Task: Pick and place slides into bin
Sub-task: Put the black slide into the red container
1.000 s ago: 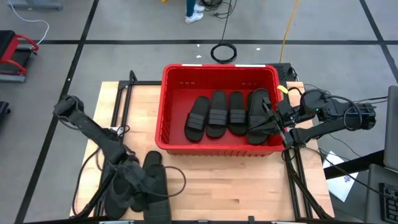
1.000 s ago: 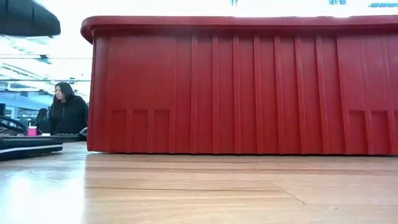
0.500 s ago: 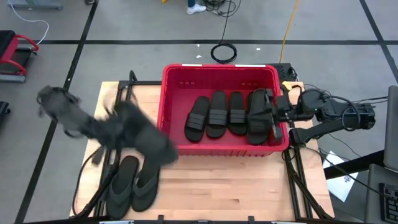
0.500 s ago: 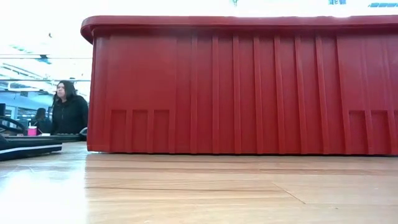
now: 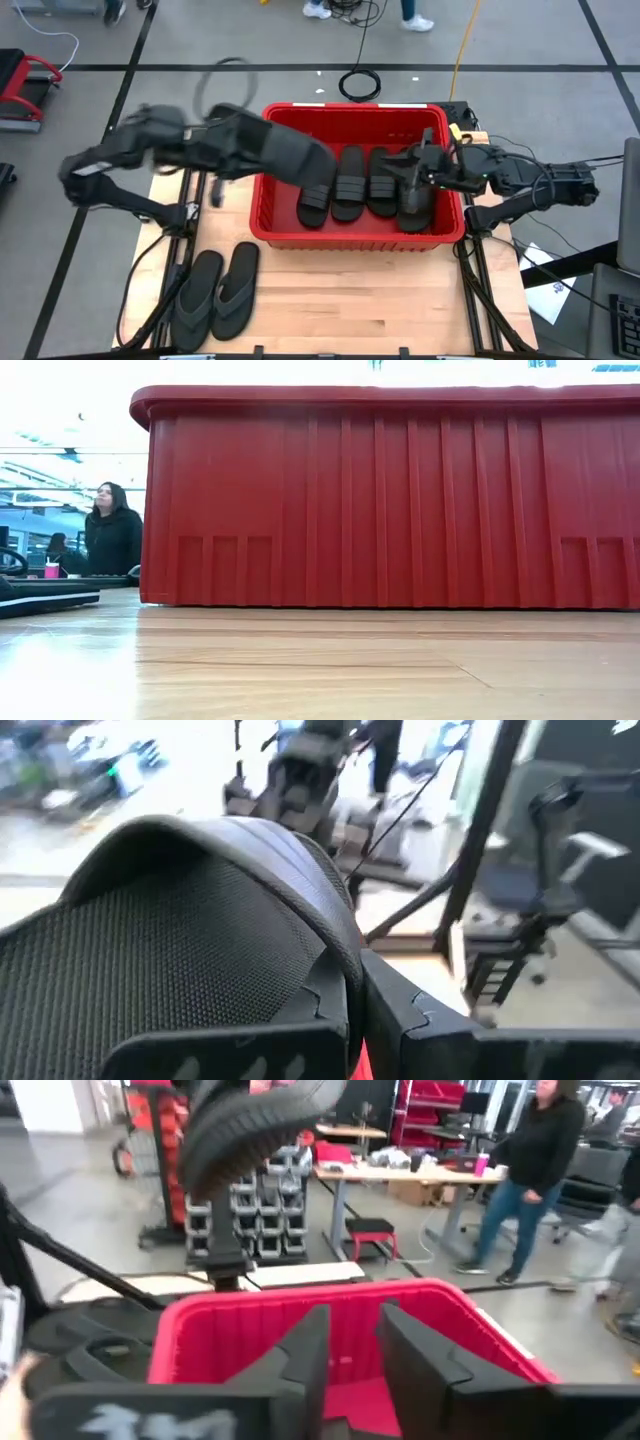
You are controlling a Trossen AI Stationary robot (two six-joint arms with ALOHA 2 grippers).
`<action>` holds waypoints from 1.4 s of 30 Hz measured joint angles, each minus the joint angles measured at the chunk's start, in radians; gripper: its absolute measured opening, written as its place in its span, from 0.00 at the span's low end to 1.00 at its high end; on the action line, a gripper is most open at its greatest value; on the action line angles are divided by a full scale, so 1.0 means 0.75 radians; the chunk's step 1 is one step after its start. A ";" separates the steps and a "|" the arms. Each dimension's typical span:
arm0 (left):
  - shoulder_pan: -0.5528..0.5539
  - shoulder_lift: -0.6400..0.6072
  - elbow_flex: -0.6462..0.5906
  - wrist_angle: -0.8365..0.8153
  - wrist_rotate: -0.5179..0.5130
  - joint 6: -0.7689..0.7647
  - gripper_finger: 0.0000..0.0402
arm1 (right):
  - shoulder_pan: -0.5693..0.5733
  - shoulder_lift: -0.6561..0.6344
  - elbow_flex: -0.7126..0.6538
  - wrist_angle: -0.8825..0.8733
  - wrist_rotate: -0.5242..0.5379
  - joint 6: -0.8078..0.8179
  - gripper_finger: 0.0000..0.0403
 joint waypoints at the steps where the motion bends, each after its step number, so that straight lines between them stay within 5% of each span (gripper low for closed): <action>1: 0.033 0.044 0.000 0.081 0.080 0.015 0.00 | 0.000 0.019 0.019 -0.011 0.022 -0.010 0.23; 5: 0.145 0.209 0.004 0.308 0.382 0.042 0.00 | 0.000 0.066 0.071 -0.026 0.156 -0.068 0.37; 11: 0.254 0.416 -0.003 0.414 0.574 -0.075 0.00 | 0.003 0.072 0.125 -0.034 0.468 -0.201 0.50; 21: 0.387 0.525 0.000 0.709 0.763 -0.402 0.00 | 0.011 0.114 0.143 -0.095 0.570 -0.394 0.52; 28: 0.483 0.568 0.001 0.561 0.791 -0.355 0.00 | 0.012 0.111 0.142 -0.090 0.742 -0.446 0.52; 36: 0.548 0.565 0.001 0.455 0.821 -0.269 0.00 | 0.012 0.034 0.142 -0.058 0.716 -0.437 0.52; 40: 0.588 0.564 0.001 0.456 0.817 -0.233 0.00 | 0.002 0.010 0.143 0.034 0.412 -0.218 0.52; 42: 0.604 0.565 0.001 0.455 0.819 -0.233 0.00 | 0.005 0.022 0.143 0.018 0.368 -0.212 0.52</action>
